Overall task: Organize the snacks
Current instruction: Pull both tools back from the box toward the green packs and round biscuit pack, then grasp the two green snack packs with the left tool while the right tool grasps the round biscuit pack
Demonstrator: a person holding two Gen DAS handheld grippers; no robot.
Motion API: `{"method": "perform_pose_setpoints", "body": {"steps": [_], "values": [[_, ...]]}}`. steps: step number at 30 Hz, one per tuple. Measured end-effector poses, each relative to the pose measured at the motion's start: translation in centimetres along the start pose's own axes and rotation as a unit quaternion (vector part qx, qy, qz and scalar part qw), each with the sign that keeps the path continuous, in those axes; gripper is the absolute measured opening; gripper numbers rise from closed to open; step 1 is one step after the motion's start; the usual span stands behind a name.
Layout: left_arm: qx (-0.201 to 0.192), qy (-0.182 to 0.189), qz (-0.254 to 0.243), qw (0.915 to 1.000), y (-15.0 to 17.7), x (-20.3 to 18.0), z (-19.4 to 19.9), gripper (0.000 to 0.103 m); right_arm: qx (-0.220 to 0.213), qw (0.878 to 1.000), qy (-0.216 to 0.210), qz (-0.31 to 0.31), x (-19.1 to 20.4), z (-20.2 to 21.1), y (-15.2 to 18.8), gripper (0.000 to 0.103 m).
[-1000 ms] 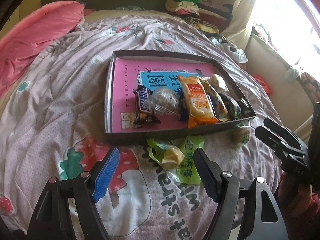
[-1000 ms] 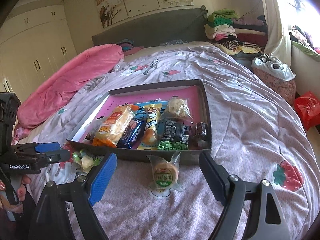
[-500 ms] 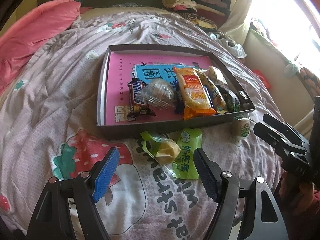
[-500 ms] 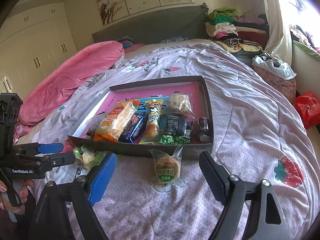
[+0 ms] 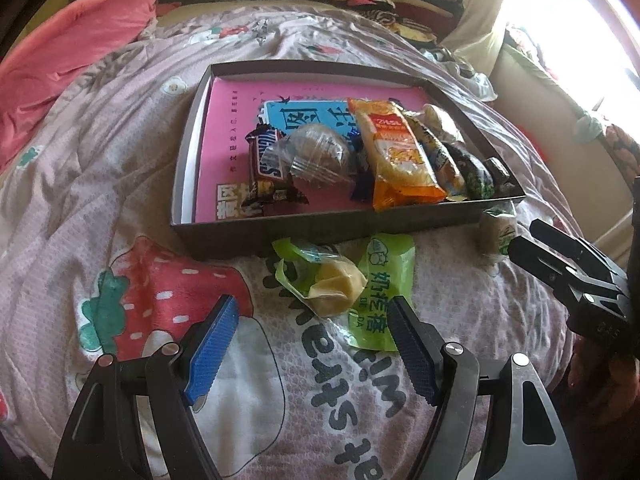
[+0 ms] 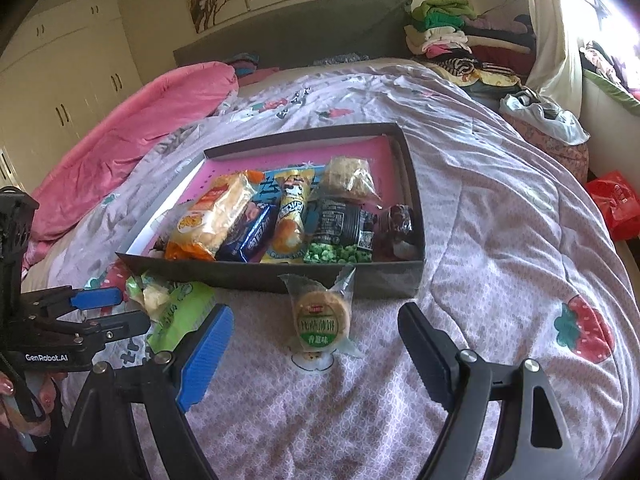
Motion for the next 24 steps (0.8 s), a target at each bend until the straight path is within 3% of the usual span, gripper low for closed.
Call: {"method": "perform_pose_setpoints", "body": {"steps": [12,15,17,24], "values": [[-0.002,0.002,-0.005,1.0,-0.5,-0.6,-1.9,0.077,0.013,1.0,0.005,0.003,-0.1,-1.2,0.5,0.084],[-0.004,0.018,0.001,0.9998,-0.7,-0.8,-2.2,0.069,0.014,1.0,0.002,-0.001,-0.2,-1.5,0.6,0.083],[-0.003,0.025,0.005,0.9997,-0.8,-0.8,-2.4,0.06,0.015,1.0,-0.001,-0.002,-0.3,-1.7,0.6,0.079],[-0.001,0.036,0.003,0.9993,-0.7,-1.5,-2.8,0.045,0.025,1.0,-0.008,0.009,0.2,-2.5,0.9,0.063]]}}
Point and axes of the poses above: each gripper's, at about its wrist camera, not at the fingertips, and z roughly against the way its jaws point, x to its left, y to its underside, the point moved 9 cm from there along -z, roughly the way its jaws point, and after that the axes turned 8 degrees about z, right-handed, at the moved point
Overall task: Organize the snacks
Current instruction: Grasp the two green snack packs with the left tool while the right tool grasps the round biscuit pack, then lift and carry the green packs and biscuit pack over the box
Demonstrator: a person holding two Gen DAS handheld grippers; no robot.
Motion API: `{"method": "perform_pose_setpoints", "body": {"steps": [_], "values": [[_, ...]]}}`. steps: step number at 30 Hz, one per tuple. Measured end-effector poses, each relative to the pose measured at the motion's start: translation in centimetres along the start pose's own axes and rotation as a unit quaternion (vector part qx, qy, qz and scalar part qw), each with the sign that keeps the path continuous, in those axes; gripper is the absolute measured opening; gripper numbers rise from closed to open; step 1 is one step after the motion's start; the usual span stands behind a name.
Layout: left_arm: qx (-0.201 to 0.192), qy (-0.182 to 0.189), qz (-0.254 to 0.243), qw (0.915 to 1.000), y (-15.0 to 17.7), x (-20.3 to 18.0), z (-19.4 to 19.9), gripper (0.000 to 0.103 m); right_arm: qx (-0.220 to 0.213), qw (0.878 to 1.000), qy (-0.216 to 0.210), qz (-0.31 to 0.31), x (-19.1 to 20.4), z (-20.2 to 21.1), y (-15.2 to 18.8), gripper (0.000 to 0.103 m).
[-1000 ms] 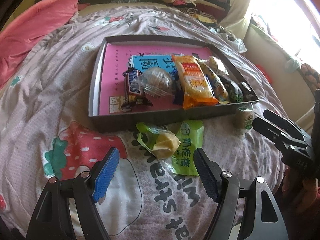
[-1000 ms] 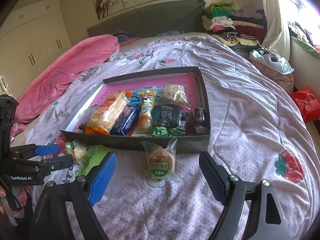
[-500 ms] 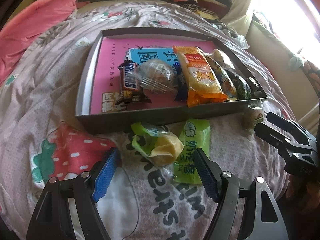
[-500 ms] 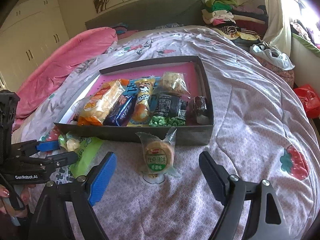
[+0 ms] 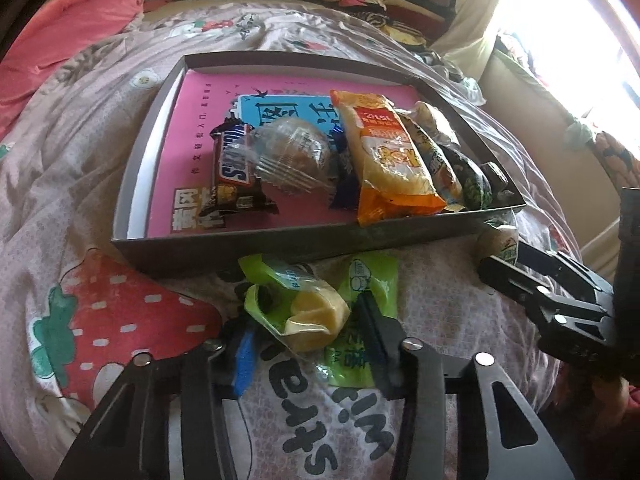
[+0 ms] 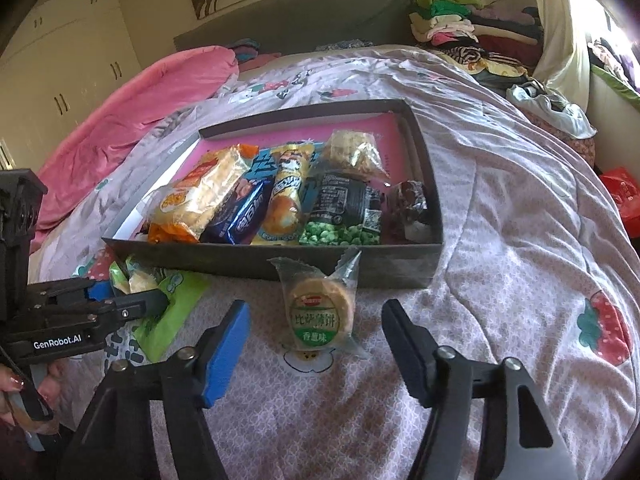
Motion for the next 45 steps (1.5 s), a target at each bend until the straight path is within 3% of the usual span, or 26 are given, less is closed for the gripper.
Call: {"method": "perform_pose_setpoints", "body": {"steps": [9,22,45], "values": [[-0.004,-0.001,-0.008,1.0,0.0,-0.1,0.0,0.039,0.005,1.0,0.001,0.011,0.1,-0.8,0.0,0.035],[-0.014,0.011,0.0,0.9998,-0.3,0.2,2.7,0.038,-0.053,0.998,-0.038,0.015,1.2,2.1,-1.6,0.034],[-0.066,-0.011,0.032,0.9973,-2.6,2.6,7.8,0.038,-0.079,0.996,-0.041,0.014,1.4,3.5,-2.4,0.035]]}}
Point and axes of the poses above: each gripper's, at about its wrist camera, not at the fingertips, and z roughly against the way its jaws point, x to its left, y to its underside, the point moved 9 cm from there along -z, roughly the way its jaws point, and after that the axes turned 8 degrees about z, right-handed, at the moved point
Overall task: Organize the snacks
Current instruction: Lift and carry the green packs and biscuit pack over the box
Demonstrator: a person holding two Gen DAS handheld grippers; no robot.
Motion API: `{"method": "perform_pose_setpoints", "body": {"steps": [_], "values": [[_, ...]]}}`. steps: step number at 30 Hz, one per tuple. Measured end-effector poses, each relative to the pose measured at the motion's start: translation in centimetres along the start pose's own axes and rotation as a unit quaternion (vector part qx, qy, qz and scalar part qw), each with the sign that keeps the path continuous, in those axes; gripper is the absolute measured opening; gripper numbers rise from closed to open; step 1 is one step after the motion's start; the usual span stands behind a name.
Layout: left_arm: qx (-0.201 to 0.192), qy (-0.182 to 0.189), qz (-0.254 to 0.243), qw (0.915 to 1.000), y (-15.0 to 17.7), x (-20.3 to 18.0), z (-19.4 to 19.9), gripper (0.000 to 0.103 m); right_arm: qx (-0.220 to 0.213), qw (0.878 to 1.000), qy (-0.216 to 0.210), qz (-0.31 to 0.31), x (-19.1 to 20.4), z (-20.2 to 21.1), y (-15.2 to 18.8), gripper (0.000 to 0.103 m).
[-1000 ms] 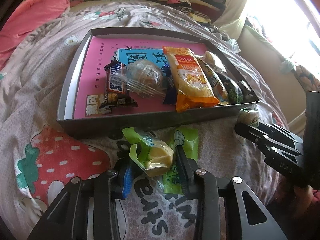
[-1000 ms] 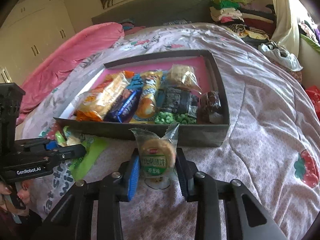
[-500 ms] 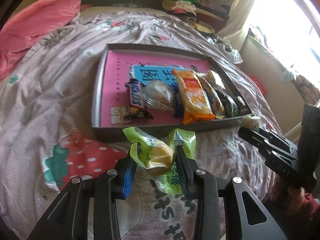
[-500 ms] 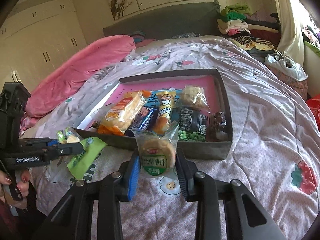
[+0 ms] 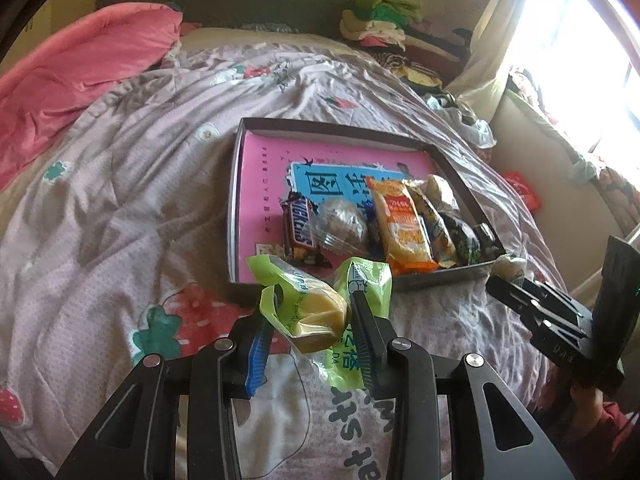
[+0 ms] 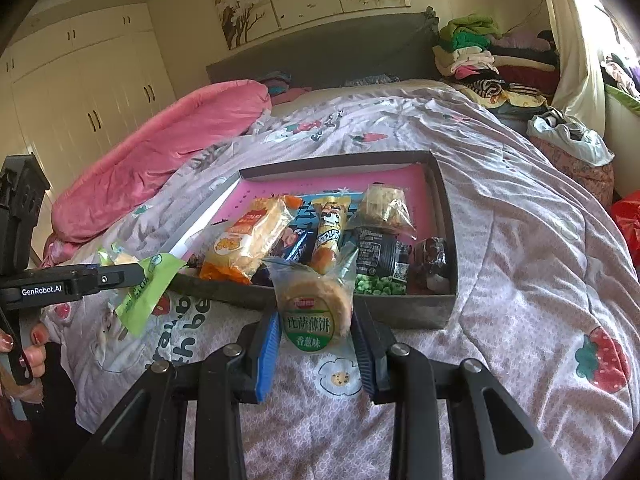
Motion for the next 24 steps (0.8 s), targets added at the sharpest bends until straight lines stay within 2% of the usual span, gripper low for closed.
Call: {"method": "perform_pose_setpoints", "body": {"steps": [24], "values": [[-0.021,0.014,-0.013,0.9996,-1.9,-2.7,0.4,0.038,-0.024,1.0,0.006,-0.009,-0.8,0.6,-1.2,0.034]]}}
Point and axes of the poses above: each gripper's, at about its wrist camera, not at the fingertips, and z roughly against the way its jaws point, x to its left, y to its underside, the point moved 9 cm from there along -z, roughly the way its jaws point, and after that the axes turned 8 degrees about z, right-handed, at the moved point
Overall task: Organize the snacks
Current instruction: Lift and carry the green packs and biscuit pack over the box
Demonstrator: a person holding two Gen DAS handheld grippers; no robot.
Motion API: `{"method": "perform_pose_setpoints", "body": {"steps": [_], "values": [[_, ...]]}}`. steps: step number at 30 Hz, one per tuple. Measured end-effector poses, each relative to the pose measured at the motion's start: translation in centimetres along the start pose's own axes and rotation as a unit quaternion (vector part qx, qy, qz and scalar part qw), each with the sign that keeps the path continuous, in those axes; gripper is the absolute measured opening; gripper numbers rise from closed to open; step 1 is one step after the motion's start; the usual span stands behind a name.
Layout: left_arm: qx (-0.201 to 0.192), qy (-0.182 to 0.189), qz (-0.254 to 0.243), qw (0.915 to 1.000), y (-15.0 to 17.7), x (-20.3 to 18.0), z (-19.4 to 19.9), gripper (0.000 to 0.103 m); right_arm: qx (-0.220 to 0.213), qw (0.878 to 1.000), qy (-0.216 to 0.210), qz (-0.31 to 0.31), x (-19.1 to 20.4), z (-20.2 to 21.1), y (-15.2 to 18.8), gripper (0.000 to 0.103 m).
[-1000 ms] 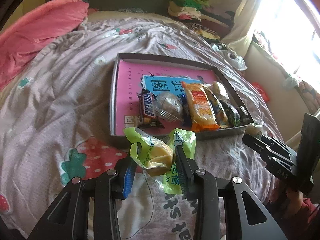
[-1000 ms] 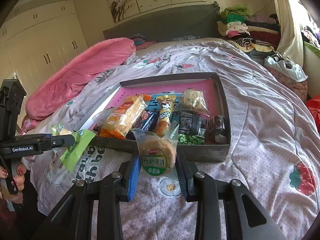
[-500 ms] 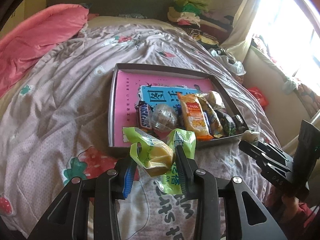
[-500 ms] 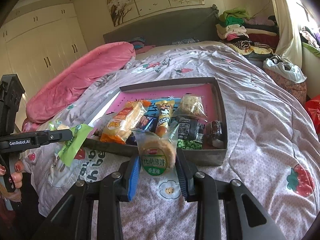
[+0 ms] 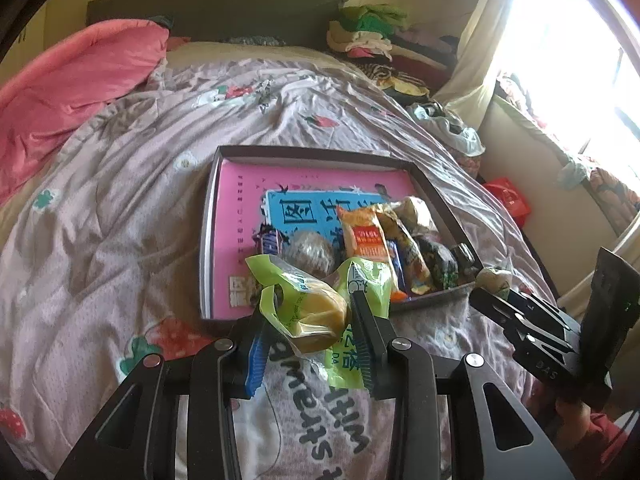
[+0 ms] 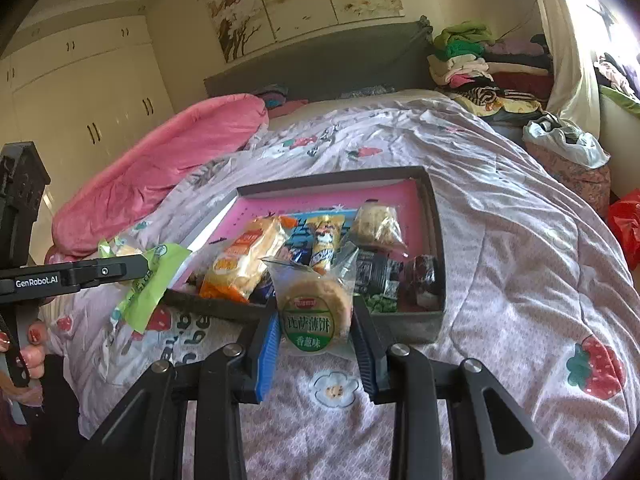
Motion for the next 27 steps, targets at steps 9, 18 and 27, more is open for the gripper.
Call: {"method": "perform_pose_setpoints", "body": {"steps": [9,18,27], "values": [[-0.012,-0.031,0.014,0.9993,-2.0,1.4,-1.9,0.038,-0.017,1.0,0.008,-0.007,-1.4,-0.2,-1.5,0.035],[-0.01,-0.061,0.035,0.9975,-2.7,3.7,-3.8,0.038,-0.023,0.999,0.018,-0.019,-2.9,-0.9,-2.3,0.034],[-0.001,-0.065,0.039,0.9971,-2.5,4.0,-5.4,0.038,-0.021,0.999,0.024,-0.021,-3.6,-1.8,-2.9,0.035]]}}
Point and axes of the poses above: each gripper's, at about its wrist camera, not at the fingertips, and z roughly against the way its jaws point, x to its left, y to its underside, the point moved 9 cm from there along -z, roughly the way its jaws point, and after that the axes turned 8 degrees about z, right-handed, at the moved point
